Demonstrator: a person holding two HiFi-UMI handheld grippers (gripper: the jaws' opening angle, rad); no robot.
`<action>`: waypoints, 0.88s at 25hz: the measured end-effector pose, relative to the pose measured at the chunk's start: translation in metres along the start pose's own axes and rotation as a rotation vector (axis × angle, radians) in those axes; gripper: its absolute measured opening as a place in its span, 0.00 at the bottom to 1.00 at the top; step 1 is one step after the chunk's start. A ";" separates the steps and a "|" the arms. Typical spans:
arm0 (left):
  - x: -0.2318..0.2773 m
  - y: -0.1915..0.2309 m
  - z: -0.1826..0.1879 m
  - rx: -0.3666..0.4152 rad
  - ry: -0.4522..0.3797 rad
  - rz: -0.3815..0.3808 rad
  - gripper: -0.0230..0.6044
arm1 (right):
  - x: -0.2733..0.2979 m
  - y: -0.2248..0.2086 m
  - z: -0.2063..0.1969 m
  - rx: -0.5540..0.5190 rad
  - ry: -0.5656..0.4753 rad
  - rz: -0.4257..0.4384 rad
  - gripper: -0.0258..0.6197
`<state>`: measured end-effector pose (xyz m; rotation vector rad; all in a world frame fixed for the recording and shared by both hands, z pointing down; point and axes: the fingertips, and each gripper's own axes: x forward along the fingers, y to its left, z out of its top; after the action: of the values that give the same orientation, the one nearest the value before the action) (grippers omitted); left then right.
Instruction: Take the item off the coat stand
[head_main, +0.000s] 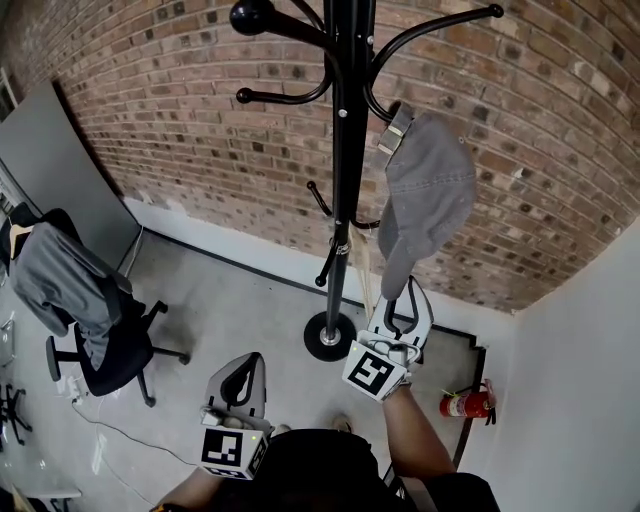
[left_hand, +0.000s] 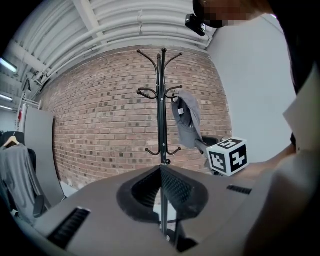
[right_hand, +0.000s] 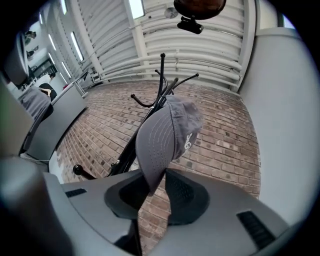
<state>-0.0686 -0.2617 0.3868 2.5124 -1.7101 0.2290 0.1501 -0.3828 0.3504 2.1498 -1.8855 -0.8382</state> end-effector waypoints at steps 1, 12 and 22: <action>0.001 0.001 0.001 -0.001 -0.002 -0.004 0.08 | -0.003 -0.004 0.004 -0.007 -0.017 -0.004 0.19; 0.005 -0.002 0.004 -0.012 -0.028 -0.056 0.08 | -0.022 -0.057 0.034 0.302 -0.012 -0.032 0.09; -0.005 -0.002 0.007 -0.042 -0.051 -0.068 0.08 | -0.020 -0.123 0.117 0.461 -0.166 -0.017 0.09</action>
<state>-0.0677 -0.2573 0.3791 2.5618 -1.6263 0.1228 0.1960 -0.3128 0.2017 2.4139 -2.3373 -0.6501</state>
